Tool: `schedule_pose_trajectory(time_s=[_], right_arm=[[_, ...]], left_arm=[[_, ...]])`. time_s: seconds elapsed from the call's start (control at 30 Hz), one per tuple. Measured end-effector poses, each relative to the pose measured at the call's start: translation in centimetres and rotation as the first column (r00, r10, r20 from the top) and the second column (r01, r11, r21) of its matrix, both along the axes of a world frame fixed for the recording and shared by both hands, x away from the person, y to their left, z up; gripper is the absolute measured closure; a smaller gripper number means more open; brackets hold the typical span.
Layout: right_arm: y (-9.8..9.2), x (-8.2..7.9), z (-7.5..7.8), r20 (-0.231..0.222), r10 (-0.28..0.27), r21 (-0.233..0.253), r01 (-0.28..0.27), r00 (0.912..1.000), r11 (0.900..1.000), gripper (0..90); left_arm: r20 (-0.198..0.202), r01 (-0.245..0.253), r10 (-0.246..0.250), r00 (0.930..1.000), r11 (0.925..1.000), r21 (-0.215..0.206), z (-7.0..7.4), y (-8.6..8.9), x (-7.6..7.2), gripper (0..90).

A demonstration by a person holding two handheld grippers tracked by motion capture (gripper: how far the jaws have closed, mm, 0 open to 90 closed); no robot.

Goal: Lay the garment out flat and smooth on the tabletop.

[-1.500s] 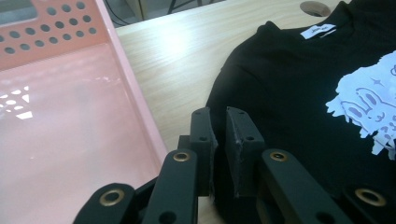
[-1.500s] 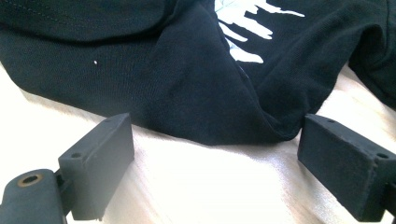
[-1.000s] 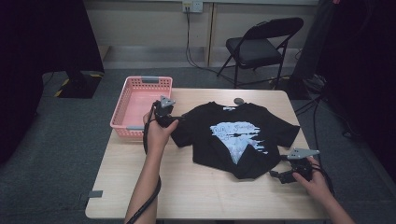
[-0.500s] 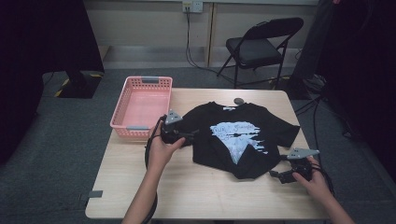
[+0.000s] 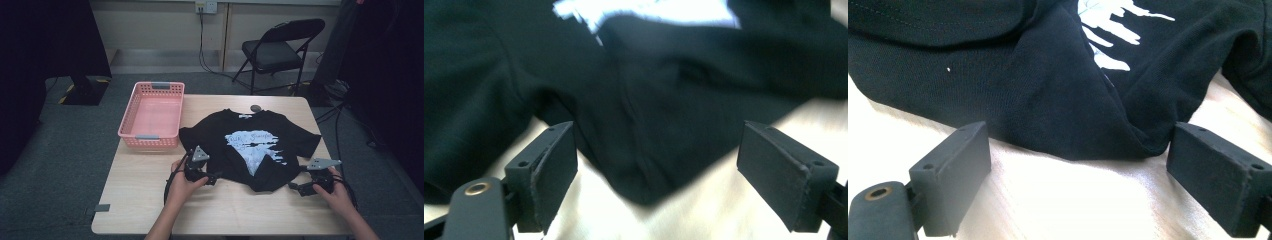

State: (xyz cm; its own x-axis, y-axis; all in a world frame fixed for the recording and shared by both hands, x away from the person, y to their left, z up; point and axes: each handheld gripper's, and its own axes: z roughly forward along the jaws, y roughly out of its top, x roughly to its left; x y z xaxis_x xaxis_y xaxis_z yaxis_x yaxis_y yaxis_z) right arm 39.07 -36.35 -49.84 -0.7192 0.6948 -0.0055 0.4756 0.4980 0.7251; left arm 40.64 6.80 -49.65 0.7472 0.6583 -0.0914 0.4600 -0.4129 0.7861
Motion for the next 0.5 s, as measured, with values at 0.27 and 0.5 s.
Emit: schedule_pose_trajectory(time_s=[0.27, 0.5], right_arm=[[0.0, 0.0, 0.0, 0.000, 0.000, 0.000, 0.000, 1.0000, 1.000, 9.8], [0.0, 0.0, 0.0, 0.000, 0.000, -0.001, 0.000, 1.0000, 1.000, 9.8]], left_arm=[[0.046, 0.024, -0.027, 0.9986, 0.9984, 0.052, -0.9, 0.1, -1.1, 15.6], [0.086, 0.015, -0.019, 0.9961, 0.9991, 0.040, -1.4, 0.2, -1.2, 9.0]])
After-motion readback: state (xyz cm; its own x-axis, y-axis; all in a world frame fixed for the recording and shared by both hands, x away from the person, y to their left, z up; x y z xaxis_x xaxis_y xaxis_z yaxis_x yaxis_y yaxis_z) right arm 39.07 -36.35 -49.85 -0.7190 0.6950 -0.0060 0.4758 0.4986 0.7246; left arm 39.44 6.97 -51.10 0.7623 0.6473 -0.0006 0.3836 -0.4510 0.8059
